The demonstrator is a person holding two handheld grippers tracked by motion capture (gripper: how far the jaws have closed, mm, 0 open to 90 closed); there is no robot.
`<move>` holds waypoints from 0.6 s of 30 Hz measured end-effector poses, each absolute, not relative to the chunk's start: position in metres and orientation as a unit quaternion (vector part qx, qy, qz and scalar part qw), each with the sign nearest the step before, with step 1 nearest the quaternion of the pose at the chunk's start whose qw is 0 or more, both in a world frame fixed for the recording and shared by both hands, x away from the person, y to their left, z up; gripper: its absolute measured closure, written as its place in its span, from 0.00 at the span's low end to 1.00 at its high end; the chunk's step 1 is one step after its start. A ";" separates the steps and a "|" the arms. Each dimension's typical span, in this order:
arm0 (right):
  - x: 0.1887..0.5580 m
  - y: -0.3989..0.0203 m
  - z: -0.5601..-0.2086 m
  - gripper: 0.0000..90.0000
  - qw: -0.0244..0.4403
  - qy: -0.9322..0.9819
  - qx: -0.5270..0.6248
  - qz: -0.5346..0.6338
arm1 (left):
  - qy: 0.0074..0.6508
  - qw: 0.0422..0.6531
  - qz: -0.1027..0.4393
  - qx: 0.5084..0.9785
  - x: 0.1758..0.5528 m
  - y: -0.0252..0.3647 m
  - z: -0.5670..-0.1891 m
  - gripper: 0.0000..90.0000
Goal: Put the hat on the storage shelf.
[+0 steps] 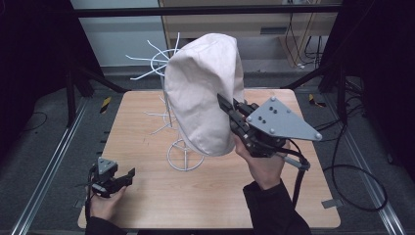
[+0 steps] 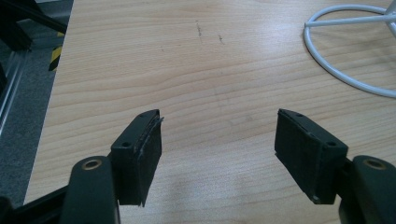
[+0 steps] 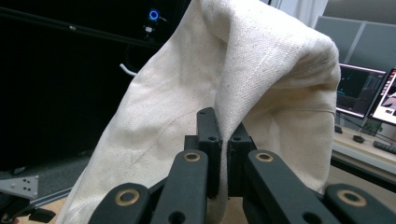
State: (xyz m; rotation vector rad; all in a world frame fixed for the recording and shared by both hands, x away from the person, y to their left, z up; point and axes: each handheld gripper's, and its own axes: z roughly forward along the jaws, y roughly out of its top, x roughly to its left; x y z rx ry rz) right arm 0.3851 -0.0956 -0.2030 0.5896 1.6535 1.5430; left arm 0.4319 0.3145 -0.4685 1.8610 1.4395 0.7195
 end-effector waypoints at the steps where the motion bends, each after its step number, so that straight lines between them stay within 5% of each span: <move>1: 0.386 -0.095 -0.204 0.99 0.390 0.652 0.233 0.607 | 0.551 0.334 0.275 0.713 0.432 0.314 -0.469 0.35; 18: 0.396 -0.093 -0.240 0.98 0.355 0.674 0.246 0.599 | 0.552 0.333 0.275 0.713 0.432 0.315 -0.469 0.35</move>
